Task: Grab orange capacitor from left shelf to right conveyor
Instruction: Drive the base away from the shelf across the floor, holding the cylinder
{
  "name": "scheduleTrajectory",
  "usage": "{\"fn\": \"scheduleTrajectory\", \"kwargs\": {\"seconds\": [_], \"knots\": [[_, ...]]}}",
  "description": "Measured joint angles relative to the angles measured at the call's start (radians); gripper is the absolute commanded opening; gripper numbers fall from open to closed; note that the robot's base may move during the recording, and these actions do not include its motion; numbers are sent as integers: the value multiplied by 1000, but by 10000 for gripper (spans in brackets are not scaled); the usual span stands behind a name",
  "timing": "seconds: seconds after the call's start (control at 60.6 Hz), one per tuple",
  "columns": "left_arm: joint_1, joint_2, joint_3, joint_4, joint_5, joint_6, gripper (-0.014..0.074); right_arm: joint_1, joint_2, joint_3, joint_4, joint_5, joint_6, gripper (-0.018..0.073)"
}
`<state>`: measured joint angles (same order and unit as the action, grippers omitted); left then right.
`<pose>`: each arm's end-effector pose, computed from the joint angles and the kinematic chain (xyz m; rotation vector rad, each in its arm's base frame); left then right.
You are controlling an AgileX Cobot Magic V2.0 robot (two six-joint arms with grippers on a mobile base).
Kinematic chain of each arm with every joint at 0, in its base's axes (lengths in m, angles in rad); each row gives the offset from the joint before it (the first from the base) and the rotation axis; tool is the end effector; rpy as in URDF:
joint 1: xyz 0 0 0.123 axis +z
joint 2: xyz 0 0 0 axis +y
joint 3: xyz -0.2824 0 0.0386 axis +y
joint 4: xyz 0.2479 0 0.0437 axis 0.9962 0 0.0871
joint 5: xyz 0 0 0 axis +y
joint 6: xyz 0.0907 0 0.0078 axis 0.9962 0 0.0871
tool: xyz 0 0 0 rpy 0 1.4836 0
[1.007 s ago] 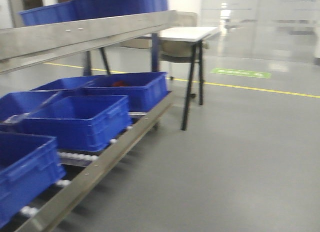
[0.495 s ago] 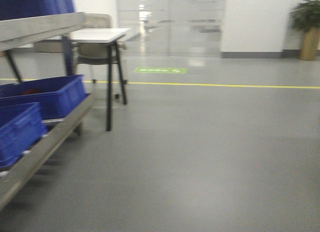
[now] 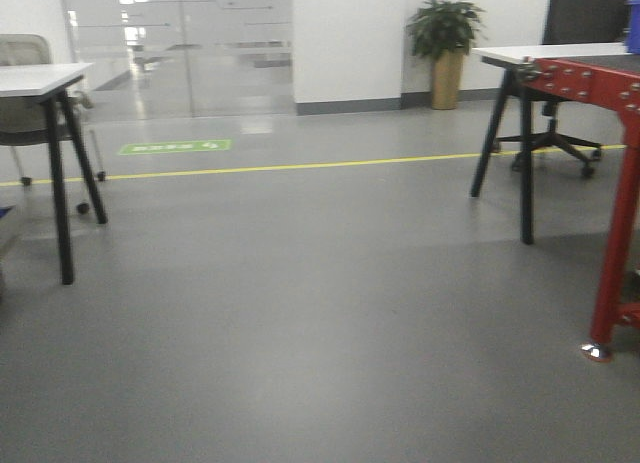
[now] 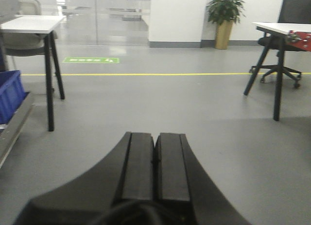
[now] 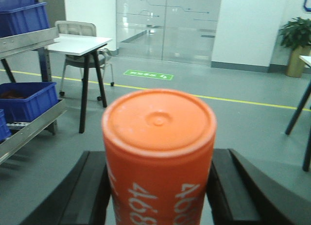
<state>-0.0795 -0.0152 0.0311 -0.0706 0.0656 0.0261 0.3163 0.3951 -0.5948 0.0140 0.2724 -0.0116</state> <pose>0.0564 -0.0049 0.1975 0.0312 1.5655 -0.1011 0.0755 0.0251 0.3605 -0.2475 1.5421 0.2539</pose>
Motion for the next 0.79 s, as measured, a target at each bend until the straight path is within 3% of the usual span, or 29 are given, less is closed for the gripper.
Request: {"fn": "scheduleTrajectory", "kwargs": {"seconds": [0.792], "knots": [[0, 0, 0, 0, 0, 0, -127, 0, 0, 0, 0, 0, 0, 132]]}}
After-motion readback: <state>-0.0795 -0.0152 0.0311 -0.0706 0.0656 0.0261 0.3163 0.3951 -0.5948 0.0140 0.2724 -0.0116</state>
